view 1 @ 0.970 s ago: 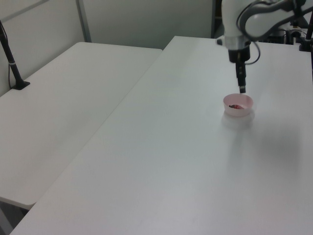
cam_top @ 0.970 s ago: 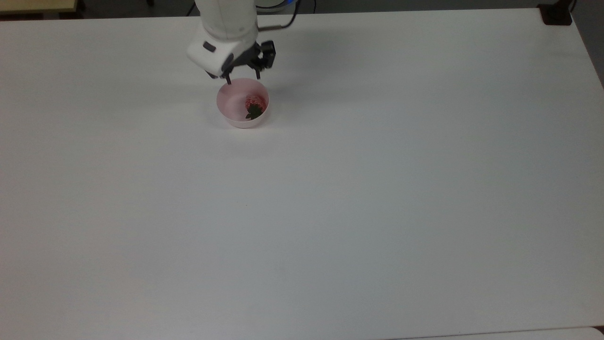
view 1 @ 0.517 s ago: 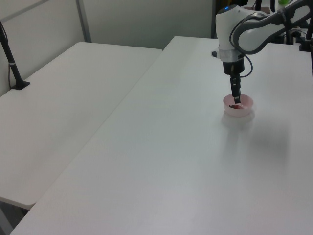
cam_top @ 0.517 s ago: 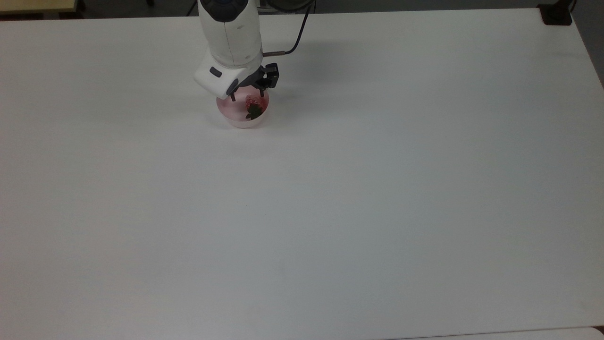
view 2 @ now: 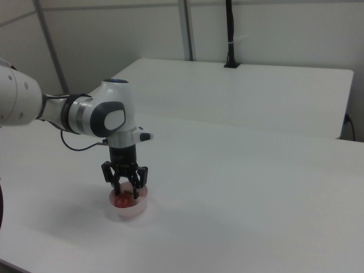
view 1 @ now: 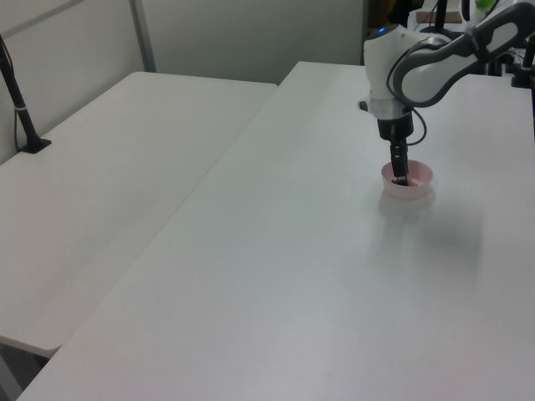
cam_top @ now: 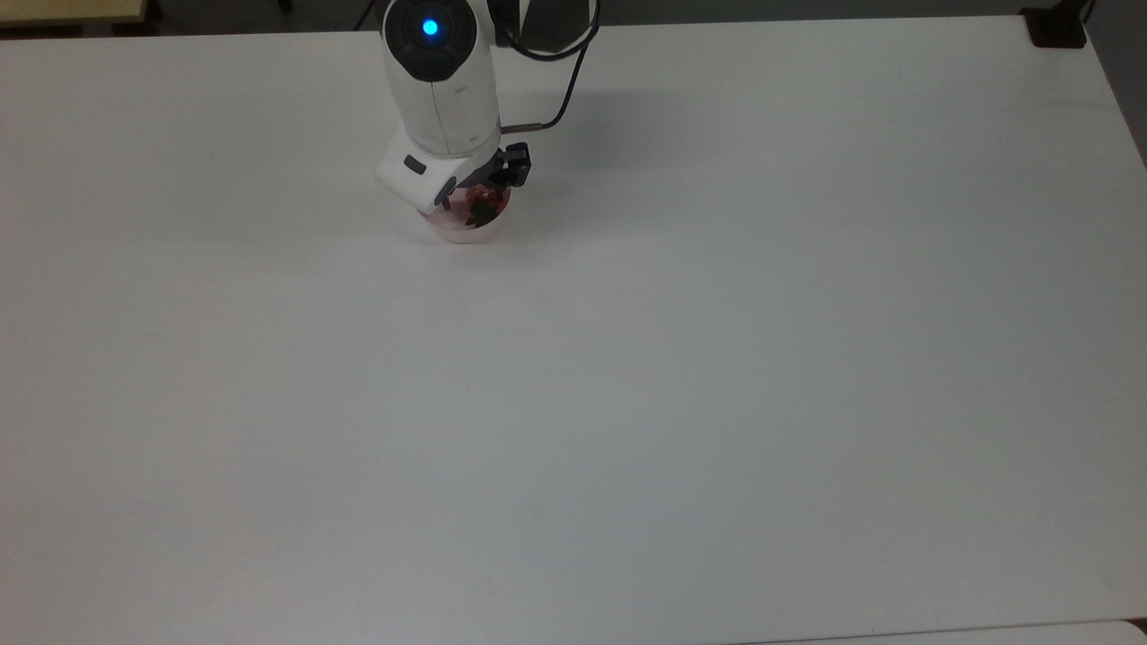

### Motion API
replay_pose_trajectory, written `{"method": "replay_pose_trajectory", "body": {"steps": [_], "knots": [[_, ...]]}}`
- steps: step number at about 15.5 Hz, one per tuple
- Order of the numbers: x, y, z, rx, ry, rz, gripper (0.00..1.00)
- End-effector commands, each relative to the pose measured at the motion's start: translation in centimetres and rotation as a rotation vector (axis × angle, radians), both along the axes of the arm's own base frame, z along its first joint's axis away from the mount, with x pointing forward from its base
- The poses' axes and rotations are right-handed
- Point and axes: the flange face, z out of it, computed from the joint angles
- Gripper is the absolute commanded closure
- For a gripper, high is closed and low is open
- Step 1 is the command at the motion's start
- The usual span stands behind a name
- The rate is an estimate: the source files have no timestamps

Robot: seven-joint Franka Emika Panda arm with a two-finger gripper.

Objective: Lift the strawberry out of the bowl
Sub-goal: 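Close the gripper on the red strawberry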

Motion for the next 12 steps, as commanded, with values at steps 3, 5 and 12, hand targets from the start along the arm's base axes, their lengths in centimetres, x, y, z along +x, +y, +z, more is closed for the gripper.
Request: {"method": "replay_pose_trajectory", "body": {"steps": [3, 5, 12], "knots": [[-0.2, 1.3, -1.1, -0.021, -0.015, 0.003, 0.37], [-0.2, 1.3, -1.1, -0.023, -0.016, -0.013, 0.42], [-0.5, 0.6, 0.1, -0.027, -0.002, -0.032, 0.59]]}}
